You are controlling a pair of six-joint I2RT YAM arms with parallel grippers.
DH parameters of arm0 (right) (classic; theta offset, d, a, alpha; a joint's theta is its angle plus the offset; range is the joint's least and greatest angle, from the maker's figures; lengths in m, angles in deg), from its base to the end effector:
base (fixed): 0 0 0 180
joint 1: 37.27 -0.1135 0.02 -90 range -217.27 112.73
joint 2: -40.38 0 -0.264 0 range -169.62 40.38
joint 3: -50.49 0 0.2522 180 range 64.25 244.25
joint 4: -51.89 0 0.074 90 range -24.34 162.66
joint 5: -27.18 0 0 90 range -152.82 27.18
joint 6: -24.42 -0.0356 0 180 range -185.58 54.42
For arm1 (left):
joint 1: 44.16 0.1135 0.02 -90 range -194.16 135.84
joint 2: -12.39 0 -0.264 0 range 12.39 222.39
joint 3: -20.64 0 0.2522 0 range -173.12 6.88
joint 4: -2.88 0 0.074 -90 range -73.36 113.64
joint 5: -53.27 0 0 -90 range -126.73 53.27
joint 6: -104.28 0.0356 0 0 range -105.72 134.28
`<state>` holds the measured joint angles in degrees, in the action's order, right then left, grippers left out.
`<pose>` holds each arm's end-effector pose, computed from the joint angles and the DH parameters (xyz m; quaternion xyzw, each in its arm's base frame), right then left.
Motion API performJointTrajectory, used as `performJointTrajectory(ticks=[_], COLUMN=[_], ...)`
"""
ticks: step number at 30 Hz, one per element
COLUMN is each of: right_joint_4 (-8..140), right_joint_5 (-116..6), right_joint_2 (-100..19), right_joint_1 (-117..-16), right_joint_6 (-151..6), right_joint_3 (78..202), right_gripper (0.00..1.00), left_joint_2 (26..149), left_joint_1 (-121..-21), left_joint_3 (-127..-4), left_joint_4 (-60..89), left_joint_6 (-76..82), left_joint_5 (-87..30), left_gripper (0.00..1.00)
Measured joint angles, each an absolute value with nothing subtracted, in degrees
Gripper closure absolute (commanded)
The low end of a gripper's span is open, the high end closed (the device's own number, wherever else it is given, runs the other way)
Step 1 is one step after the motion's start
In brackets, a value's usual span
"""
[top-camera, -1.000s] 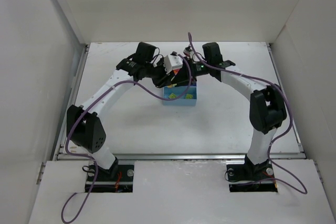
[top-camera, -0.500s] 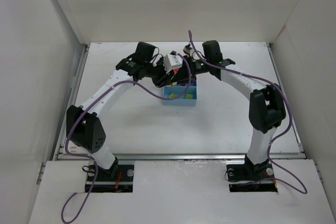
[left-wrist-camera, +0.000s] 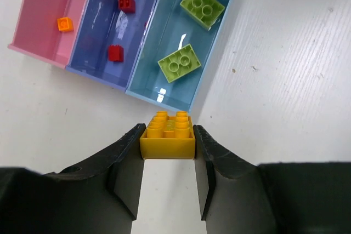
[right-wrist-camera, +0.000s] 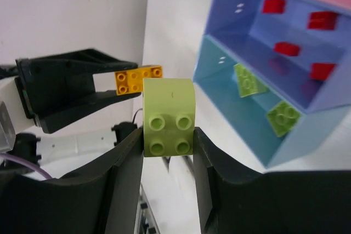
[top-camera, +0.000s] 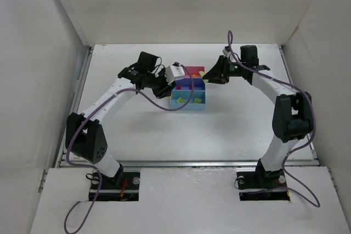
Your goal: Sort the legos into containers by color
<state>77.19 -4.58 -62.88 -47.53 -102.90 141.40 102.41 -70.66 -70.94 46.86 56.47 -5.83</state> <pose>0.3886 0.1011 0.2599 -0.0253 0.8125 0.5551 0.1764 0.3045 -0.1723 0.3138 0.5863 0.6676 -0.1884 0.4184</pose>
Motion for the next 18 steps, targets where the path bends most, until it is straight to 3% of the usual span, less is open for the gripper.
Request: performJointTrajectory(ticks=[18], right_joint_4=[77.2], right_joint_5=[-8.2], right_joint_2=[-61.3], right_joint_1=[-47.5], right_joint_6=[-101.1], right_joint_3=[140.2], right_gripper=[1.0], left_joint_2=[101.1], left_joint_1=[-70.3], left_joint_3=[-70.6], left_joint_4=[47.1], left_joint_6=[54.2], left_joint_5=[-6.4], left_gripper=[1.0])
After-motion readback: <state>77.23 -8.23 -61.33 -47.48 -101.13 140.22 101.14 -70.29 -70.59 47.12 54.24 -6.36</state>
